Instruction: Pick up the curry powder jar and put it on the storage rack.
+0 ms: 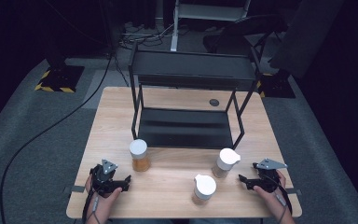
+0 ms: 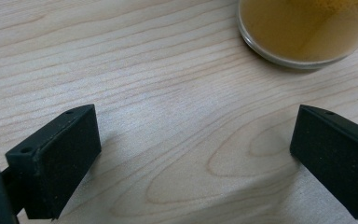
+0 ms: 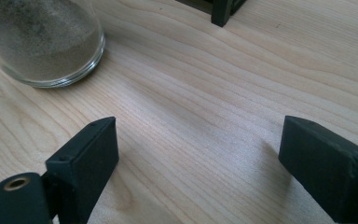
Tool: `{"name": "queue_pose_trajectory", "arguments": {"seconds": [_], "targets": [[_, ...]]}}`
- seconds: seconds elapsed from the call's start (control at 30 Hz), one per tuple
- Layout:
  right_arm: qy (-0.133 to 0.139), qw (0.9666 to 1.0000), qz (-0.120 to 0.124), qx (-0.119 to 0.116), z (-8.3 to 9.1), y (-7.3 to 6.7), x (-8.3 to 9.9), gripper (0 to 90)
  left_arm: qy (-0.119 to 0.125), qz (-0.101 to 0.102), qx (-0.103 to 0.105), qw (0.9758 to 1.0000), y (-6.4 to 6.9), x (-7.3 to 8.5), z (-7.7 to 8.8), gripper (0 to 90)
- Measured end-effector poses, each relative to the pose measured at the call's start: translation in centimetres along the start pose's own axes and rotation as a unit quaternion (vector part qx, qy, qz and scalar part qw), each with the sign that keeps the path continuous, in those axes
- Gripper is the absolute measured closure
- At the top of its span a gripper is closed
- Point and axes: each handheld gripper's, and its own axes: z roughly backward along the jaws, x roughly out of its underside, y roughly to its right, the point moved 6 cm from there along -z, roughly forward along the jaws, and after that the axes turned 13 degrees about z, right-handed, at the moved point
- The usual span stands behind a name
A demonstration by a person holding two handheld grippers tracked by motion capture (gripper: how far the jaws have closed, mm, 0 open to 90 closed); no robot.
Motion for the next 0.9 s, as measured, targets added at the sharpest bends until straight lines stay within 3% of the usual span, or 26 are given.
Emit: {"name": "queue_pose_trajectory", "arguments": {"seconds": [0.5, 0.9], "targets": [[-0.001, 1.0, -0.001, 0.001, 0.04, -0.03, 0.03, 11.9, 0.001, 0.007, -0.005, 1.0, 0.08, -0.05, -0.05, 1.3], [-0.001, 1.0, -0.001, 0.001, 0.04, -0.03, 0.03, 11.9, -0.002, 0.001, 0.001, 1.0, -0.07, -0.12, -0.07, 1.3]]}}
